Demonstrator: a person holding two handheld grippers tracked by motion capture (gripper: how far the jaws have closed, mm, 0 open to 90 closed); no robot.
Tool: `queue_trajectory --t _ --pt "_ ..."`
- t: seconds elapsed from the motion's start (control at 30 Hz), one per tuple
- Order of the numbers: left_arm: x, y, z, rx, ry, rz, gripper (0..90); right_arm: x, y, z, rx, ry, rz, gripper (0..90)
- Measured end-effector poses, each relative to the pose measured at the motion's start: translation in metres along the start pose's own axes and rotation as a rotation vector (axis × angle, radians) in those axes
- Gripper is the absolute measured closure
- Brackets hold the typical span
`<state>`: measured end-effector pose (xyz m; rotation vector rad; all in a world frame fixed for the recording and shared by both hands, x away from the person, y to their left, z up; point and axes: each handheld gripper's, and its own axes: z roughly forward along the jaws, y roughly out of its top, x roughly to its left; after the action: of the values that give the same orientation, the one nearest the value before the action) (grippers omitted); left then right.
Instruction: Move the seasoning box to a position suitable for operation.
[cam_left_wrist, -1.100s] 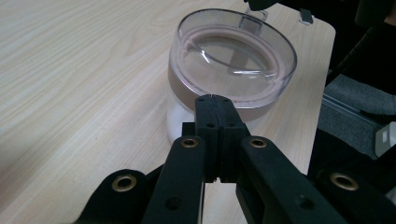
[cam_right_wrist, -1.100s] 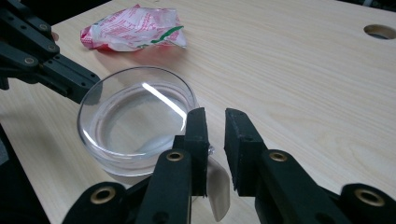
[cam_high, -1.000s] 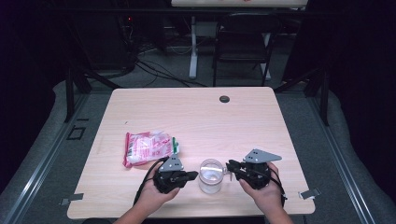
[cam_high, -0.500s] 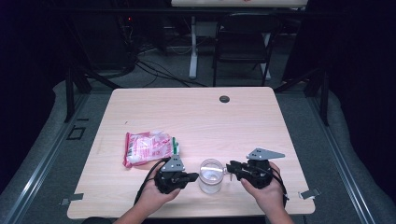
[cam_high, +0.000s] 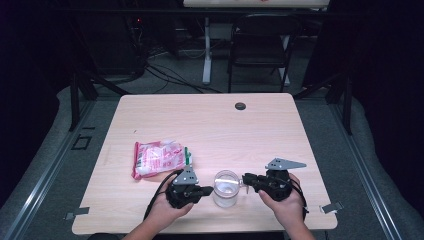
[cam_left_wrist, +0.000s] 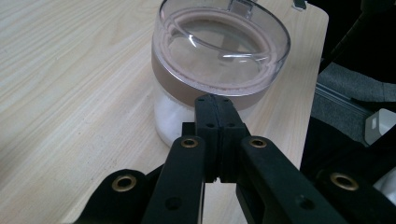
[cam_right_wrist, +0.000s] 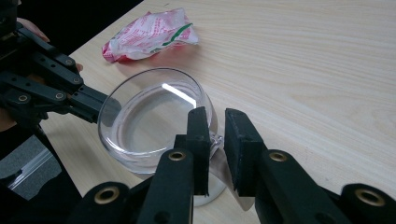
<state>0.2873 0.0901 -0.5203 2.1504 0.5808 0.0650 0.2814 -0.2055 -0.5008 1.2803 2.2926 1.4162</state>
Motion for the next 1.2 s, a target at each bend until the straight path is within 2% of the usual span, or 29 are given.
queue_trajectory --t 0.47,0.6,0.77,0.8,0.83,0.97,1.2 --pt "-0.003 0.003 0.0 -0.018 -0.013 0.011 90.0 0.0 -0.001 -0.001 0.002 -0.001 -0.011 77.7" --pt "-0.004 0.005 0.0 -0.026 -0.02 0.008 90.0 0.003 0.001 -0.004 0.006 -0.011 -0.05 74.8" --pt "-0.005 0.007 0.0 -0.035 -0.023 0.008 89.2 0.013 0.005 -0.008 0.001 0.003 -0.122 67.7" --pt "-0.005 0.007 0.0 -0.035 -0.023 0.008 88.7 0.013 0.005 -0.008 0.001 0.003 -0.122 67.7" --pt "-0.005 0.008 -0.001 -0.039 -0.022 0.004 87.7 0.019 0.006 -0.007 0.012 0.001 -0.155 63.1" --pt "-0.005 0.01 -0.002 -0.052 -0.015 -0.002 84.9 0.03 0.007 -0.006 0.034 -0.01 -0.219 59.2" --pt "-0.005 0.014 -0.004 -0.065 -0.006 -0.017 78.7 0.042 0.01 -0.008 0.026 -0.022 -0.295 51.6"
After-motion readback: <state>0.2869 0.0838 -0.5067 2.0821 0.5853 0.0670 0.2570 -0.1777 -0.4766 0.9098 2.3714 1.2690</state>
